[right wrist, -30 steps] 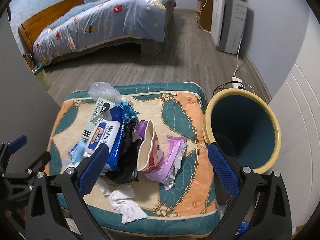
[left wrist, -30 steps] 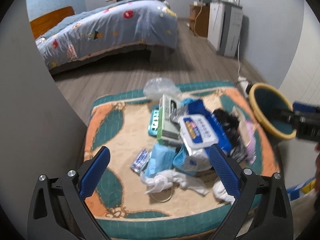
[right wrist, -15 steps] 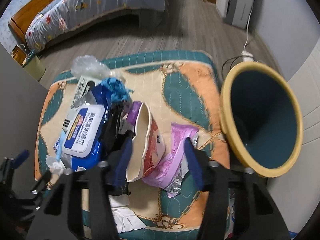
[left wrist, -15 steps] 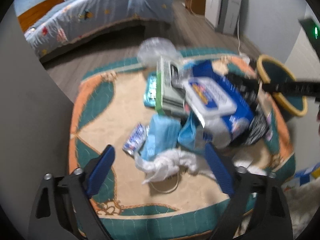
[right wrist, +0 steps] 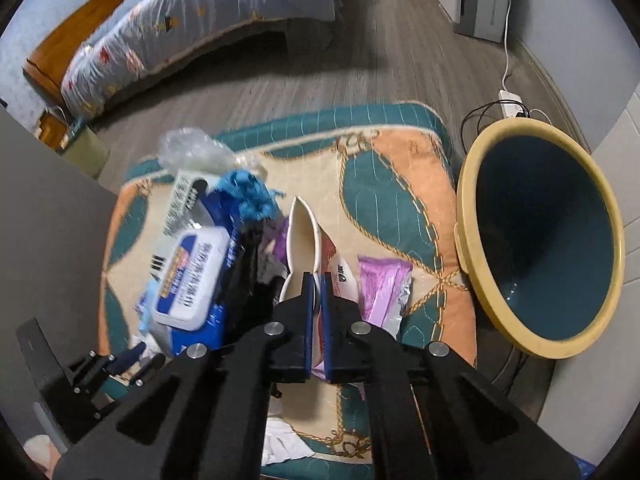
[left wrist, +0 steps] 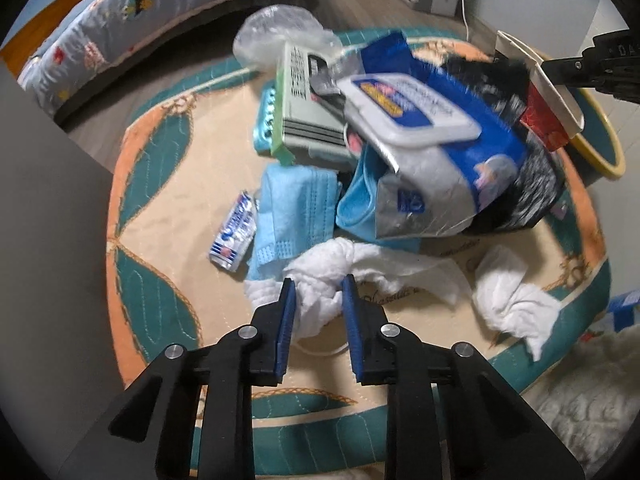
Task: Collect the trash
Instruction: 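Carry the paper cup and tissue to the bin and open both tools, then move both tools back over the cushion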
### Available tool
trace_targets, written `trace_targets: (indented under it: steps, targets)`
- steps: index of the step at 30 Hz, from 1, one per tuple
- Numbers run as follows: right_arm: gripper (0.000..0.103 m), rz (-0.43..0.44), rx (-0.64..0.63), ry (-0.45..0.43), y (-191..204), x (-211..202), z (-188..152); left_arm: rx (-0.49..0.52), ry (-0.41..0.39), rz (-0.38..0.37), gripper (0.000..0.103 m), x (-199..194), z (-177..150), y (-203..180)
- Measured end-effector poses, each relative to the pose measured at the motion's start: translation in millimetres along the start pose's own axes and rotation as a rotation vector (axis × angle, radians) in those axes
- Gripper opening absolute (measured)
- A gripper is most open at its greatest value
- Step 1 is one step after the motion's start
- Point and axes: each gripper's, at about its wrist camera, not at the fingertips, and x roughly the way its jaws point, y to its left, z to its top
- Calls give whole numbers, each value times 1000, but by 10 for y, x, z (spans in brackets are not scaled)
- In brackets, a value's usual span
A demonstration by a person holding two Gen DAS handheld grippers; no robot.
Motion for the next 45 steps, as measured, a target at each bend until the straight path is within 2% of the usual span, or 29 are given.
trace_targets:
  steps: [4, 6, 11, 14, 19, 22, 25, 29, 36, 38, 39, 40, 41, 42, 43, 44, 45]
  targets:
    - [3, 10, -10, -59, -8, -245, 71, 5, -78, 33, 24, -307, 79, 12]
    - [3, 27, -10, -87, -23, -375, 117, 19, -145, 67, 23, -523, 126, -1]
    - [3, 39, -34, -184, -153, -827, 286, -40, -325, 36, 23, -1076, 333, 43]
    - [3, -6, -57, -249, -330, -1060, 371, -18, -383, -1, 23, -1257, 601, -77]
    - [3, -90, -16, -312, -869, -1236, 478, 43, -417, -68, 23, -1361, 1058, -405]
    - [3, -93, 32, -318, -1190, -1191, 507, 106, -438, -87, 23, -1315, 1322, -714]
    - [3, -113, 80, -299, -1484, -1092, 515, 140, -447, -126, 23, -1141, 1513, -1030]
    - [3, -149, 142, -255, -1809, -920, 471, 187, -402, -195, 23, -807, 1713, -1528]
    - [3, -188, 243, -154, -2208, -588, 408, 315, -332, -231, 23, -343, 1795, -2224]
    - [3, -215, 253, -145, -2260, -539, 378, 350, -323, -248, 28, -249, 1787, -2374]
    - [4, -224, 256, -142, -2280, -528, 371, 370, -323, -258, 35, -218, 1773, -2436]
    - [4, -228, 260, -143, -2301, -534, 368, 386, -330, -256, 48, -202, 1758, -2482]
    - [6, -235, 262, -144, -2313, -538, 366, 395, -335, -256, 54, -196, 1746, -2498]
    - [8, -244, 265, -146, -2324, -547, 363, 399, -342, -255, 67, -191, 1754, -2507]
    - [18, -249, 269, -149, -2336, -557, 357, 396, -353, -263, 72, -211, 1753, -2495]
    - [37, -251, 274, -155, -2344, -569, 355, 387, -363, -272, 74, -232, 1759, -2470]
    - [46, -253, 281, -162, -2349, -586, 355, 376, -371, -278, 77, -261, 1753, -2450]
